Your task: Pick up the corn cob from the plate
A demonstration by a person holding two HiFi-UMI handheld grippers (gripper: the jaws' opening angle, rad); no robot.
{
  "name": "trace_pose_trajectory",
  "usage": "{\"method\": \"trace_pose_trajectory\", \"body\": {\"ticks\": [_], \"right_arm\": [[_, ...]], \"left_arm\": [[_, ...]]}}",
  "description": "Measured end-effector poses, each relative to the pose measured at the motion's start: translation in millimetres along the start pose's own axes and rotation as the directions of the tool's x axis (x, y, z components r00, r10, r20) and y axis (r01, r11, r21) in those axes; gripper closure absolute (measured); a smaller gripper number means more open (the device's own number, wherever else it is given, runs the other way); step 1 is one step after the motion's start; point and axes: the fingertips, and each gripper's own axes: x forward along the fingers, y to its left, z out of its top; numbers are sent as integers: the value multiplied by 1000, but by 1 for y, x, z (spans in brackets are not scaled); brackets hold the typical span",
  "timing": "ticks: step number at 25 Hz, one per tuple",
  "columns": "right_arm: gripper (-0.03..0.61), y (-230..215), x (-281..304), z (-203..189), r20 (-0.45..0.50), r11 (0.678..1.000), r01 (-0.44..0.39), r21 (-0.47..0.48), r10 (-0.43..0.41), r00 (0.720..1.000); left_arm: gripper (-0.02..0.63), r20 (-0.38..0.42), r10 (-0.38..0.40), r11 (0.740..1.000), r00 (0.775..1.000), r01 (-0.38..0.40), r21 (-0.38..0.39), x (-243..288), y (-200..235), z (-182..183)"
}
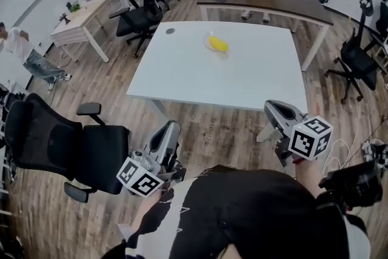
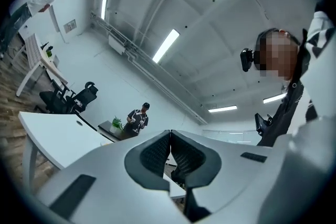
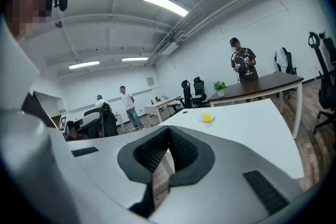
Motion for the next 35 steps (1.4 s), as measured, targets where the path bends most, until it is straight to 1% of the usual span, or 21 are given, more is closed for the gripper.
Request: {"method": "trace_pose_trajectory", "body": {"ticks": [2, 6, 10, 12, 16, 20, 24, 31, 35], "right_arm": [[565, -11, 3, 6, 13, 999, -14, 37, 14, 1000], [565, -25, 7, 6, 2, 1000, 11, 25, -11, 1000], [565, -41, 11, 5, -13, 999, 22, 35, -22, 1000], [565, -47, 13, 2, -17, 999, 26, 47, -25, 1000], [565, -47, 18, -12, -31, 998, 19, 58, -17, 999], [565, -63, 27, -12, -57, 997, 32, 72, -28, 998], [565, -72, 39, -11, -81, 996, 38, 76, -32, 996], [565, -103, 79, 5, -75, 994, 56, 97, -49, 996], [565, -121, 111, 24, -72, 991, 71, 110, -63, 995]], "left_arm": [[597, -28, 32, 999, 999, -31, 26, 10, 3, -8], [597, -78, 99, 994, 992, -95, 57, 17, 11, -18], [597, -92, 133, 989, 987, -126, 74, 32, 17, -22], [597, -103, 133, 989, 986, -125, 77, 39, 19, -27], [597, -133, 119, 992, 984, -112, 59, 46, 25, -38], [597, -155, 104, 994, 982, -99, 41, 75, 39, -49], [597, -169, 84, 996, 982, -80, 28, 101, 54, -52], [597, -217, 64, 998, 974, -59, 30, 142, 92, -55], [597, -232, 58, 998, 971, -52, 33, 174, 125, -45]]}}
